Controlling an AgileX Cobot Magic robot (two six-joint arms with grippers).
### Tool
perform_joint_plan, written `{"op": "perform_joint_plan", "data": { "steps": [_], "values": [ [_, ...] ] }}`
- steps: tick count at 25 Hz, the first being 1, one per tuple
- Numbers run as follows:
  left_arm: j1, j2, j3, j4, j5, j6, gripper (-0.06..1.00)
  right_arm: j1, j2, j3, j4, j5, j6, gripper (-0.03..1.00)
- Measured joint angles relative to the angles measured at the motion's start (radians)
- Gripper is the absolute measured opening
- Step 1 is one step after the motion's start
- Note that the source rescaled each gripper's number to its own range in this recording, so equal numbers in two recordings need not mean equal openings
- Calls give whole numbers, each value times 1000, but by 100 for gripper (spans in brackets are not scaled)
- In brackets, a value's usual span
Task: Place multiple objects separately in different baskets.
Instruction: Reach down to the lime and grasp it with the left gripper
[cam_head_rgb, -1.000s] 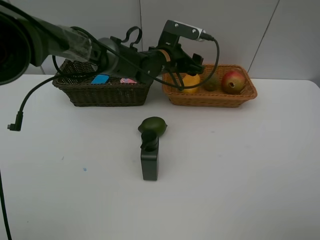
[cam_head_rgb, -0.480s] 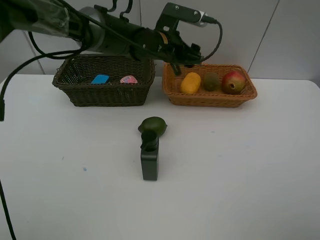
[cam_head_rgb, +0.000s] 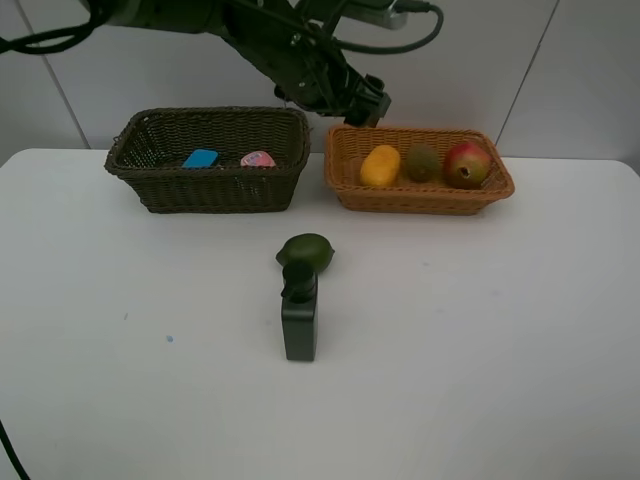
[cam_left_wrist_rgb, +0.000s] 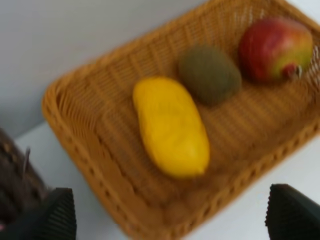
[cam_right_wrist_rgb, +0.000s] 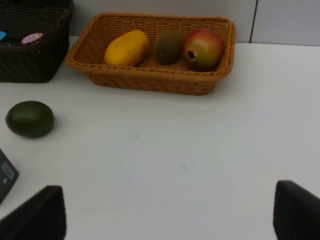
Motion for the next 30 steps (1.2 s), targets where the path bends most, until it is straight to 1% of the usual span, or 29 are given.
{"op": "perform_joint_plan", "data": {
  "steps": [3, 6, 9, 13, 16, 20, 30],
  "values": [
    [0, -24, 0, -16, 134, -2, 100, 0, 0, 0, 0, 0, 0, 100],
    [0, -30, -1, -26, 231, -5, 100, 0, 0, 0, 0, 0, 0, 100],
    [0, -30, -1, -33, 298, -12, 100, 0, 0, 0, -6, 0, 0, 100],
    [0, -30, -3, -35, 355, -35, 100, 0, 0, 0, 0, 0, 0, 100],
    [0, -15, -3, -35, 389, -41, 100, 0, 0, 0, -6, 0, 0, 100],
    [0, 33, -3, -38, 408, -49, 100, 0, 0, 0, -6, 0, 0, 100],
    [0, 122, -4, -63, 403, -50, 100, 0, 0, 0, -6, 0, 0, 100]
  ]
}}
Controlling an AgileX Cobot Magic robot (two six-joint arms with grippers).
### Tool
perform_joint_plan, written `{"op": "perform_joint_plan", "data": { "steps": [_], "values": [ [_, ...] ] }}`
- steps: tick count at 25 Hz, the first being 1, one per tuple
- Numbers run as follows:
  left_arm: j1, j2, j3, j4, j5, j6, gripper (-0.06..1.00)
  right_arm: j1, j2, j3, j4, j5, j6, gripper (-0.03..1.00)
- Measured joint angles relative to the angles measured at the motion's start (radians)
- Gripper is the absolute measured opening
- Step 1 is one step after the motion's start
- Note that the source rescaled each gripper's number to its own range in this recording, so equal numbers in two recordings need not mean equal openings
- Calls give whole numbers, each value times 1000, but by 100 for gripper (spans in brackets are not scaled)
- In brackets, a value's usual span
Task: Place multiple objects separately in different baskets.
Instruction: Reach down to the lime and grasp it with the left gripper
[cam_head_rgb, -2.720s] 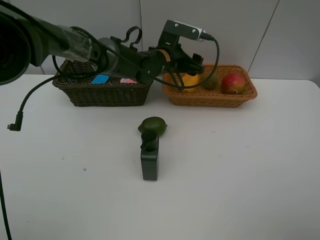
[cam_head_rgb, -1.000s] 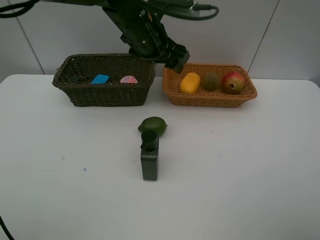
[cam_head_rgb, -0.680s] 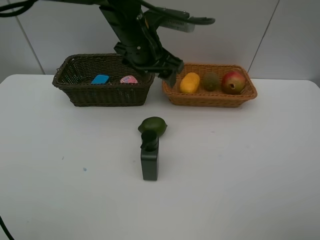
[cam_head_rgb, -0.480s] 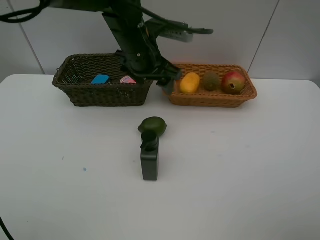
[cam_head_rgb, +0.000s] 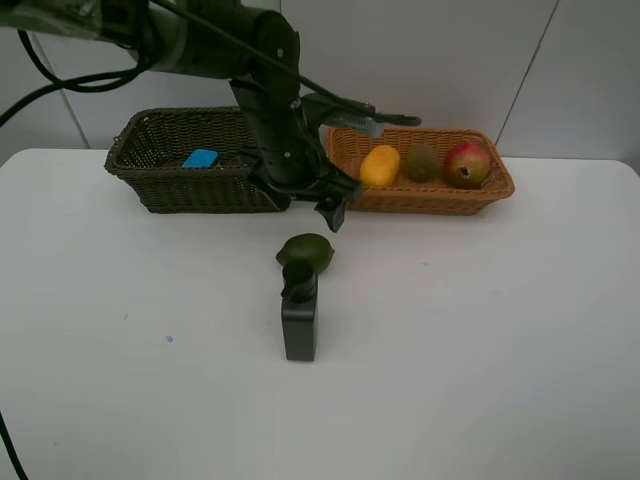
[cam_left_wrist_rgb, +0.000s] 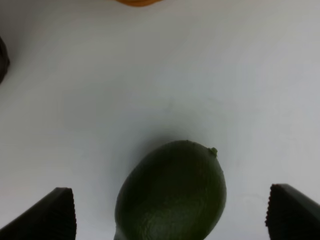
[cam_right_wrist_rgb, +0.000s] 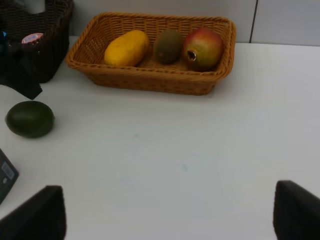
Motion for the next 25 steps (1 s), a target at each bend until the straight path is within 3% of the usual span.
{"op": "perform_joint_plan", "data": {
  "steps": [25],
  "values": [
    [0, 115, -2, -20, -39, 179, 100, 0, 0, 0, 6, 0, 0, 100]
  ]
}}
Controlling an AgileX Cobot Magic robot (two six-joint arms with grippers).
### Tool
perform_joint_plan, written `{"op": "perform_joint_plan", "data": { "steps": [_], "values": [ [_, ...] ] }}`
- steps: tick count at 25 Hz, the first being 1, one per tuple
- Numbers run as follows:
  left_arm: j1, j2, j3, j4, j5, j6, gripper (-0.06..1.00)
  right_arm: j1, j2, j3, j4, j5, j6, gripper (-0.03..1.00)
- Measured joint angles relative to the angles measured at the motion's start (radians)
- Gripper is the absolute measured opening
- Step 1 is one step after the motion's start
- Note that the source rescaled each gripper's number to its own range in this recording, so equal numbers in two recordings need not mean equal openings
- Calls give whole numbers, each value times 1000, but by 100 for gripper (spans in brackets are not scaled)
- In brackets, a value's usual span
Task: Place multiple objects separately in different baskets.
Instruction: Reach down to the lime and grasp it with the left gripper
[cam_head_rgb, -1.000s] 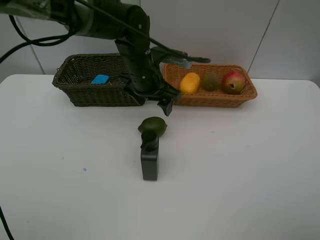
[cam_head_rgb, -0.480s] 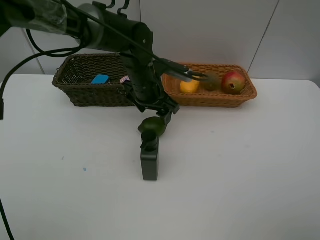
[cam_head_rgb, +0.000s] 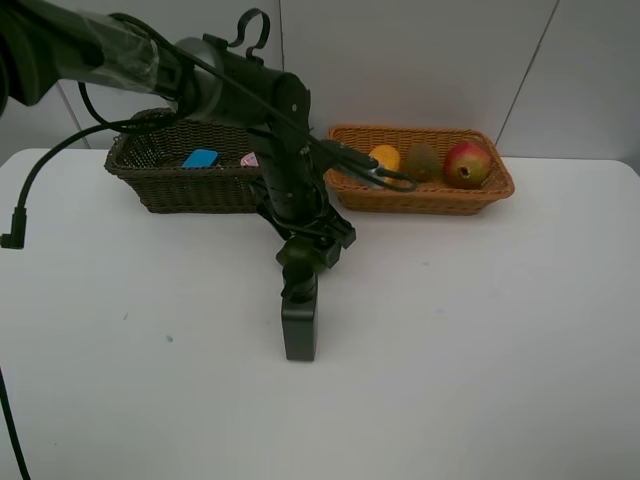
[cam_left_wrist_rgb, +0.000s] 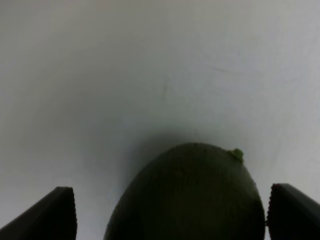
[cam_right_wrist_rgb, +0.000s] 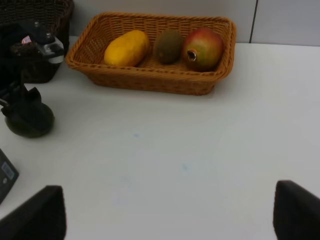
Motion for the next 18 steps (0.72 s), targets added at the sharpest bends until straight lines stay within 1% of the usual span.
{"op": "perform_joint_plan", "data": {
  "steps": [18],
  "values": [
    [0, 37, -2, -6, -8, 11, 100, 0, 0, 0, -6, 0, 0, 100]
  ]
}}
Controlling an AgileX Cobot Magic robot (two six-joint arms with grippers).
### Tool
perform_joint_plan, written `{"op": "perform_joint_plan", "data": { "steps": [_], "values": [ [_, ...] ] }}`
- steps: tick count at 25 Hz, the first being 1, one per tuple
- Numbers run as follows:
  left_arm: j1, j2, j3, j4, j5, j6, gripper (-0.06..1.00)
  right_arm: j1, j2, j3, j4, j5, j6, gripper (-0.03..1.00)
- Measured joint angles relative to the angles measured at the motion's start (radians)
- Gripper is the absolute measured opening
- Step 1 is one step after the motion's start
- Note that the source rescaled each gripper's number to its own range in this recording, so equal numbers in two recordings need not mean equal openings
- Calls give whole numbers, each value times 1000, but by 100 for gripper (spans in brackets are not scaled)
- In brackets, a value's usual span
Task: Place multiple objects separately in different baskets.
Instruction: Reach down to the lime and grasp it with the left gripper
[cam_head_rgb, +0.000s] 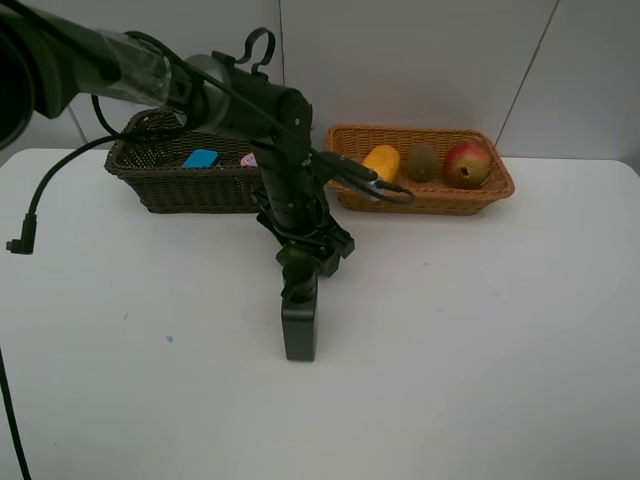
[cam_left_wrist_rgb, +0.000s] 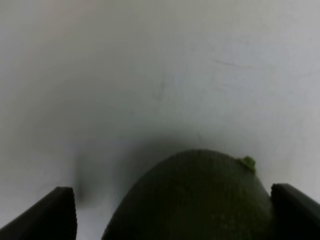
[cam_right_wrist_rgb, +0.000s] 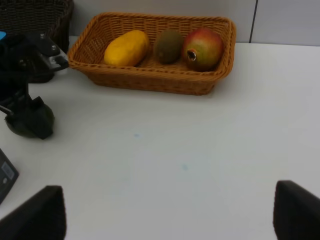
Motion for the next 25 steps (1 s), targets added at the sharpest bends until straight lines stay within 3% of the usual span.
{"op": "perform_joint_plan", "data": {
  "steps": [9, 11, 14, 25],
  "values": [
    [0, 0, -1, 6, -1, 3, 99, 0, 0, 0, 0, 0, 0, 100],
    [0, 0, -1, 7, -2, 3, 89, 0, 0, 0, 6, 0, 0, 100],
    [0, 0, -1, 6, -6, 9, 59, 0, 0, 0, 6, 0, 0, 100],
    [-48, 0, -1, 53, -26, 2, 59, 0, 0, 0, 0, 0, 0, 100]
  ]
}}
